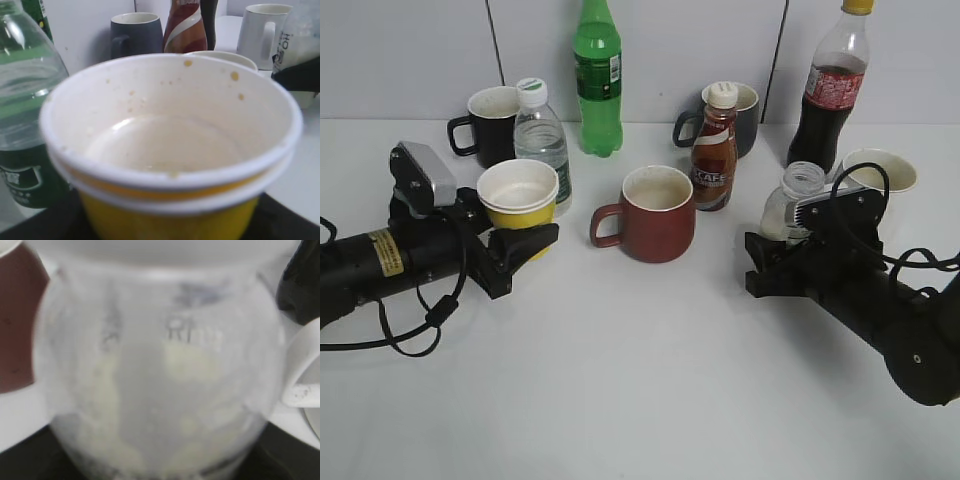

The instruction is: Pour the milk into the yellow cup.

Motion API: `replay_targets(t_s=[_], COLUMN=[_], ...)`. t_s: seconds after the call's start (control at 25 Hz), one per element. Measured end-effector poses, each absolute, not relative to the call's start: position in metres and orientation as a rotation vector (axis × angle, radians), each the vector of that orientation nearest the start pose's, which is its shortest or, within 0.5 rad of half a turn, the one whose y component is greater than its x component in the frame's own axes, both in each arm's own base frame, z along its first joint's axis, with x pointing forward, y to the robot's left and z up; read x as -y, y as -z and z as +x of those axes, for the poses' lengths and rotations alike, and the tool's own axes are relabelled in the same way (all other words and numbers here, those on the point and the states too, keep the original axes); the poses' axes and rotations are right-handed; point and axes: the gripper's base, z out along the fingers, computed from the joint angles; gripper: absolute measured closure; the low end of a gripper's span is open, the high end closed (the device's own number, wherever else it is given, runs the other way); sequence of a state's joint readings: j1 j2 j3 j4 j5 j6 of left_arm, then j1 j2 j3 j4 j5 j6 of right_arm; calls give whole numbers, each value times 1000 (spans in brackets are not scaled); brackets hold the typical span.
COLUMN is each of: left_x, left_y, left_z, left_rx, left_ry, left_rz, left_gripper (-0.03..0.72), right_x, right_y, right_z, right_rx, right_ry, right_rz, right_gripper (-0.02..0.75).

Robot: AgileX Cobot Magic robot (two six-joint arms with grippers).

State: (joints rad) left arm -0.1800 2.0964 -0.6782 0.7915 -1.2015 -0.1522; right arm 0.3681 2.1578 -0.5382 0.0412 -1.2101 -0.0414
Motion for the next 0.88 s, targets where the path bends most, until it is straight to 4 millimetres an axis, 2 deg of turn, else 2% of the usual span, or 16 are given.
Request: replay_targets(t_s=[0.48,0.68,0.88], left_x=[117,119,122], left_y=[-92,-98,-111], left_z=[306,304,300], left_rx=[-1615,-1607,-1579], left_ry=[651,688,732], left_rz=[825,837,855], left_gripper=[235,235,235], right_x=[-105,-107,-120], right_y=[-61,-81,-105], right_z=[288,291,287], right_rx=[-1854,-1801,-1733], right_ry=[-135,-126,-206], right_rz=[-378,-405,-567], right_gripper=[288,290,290])
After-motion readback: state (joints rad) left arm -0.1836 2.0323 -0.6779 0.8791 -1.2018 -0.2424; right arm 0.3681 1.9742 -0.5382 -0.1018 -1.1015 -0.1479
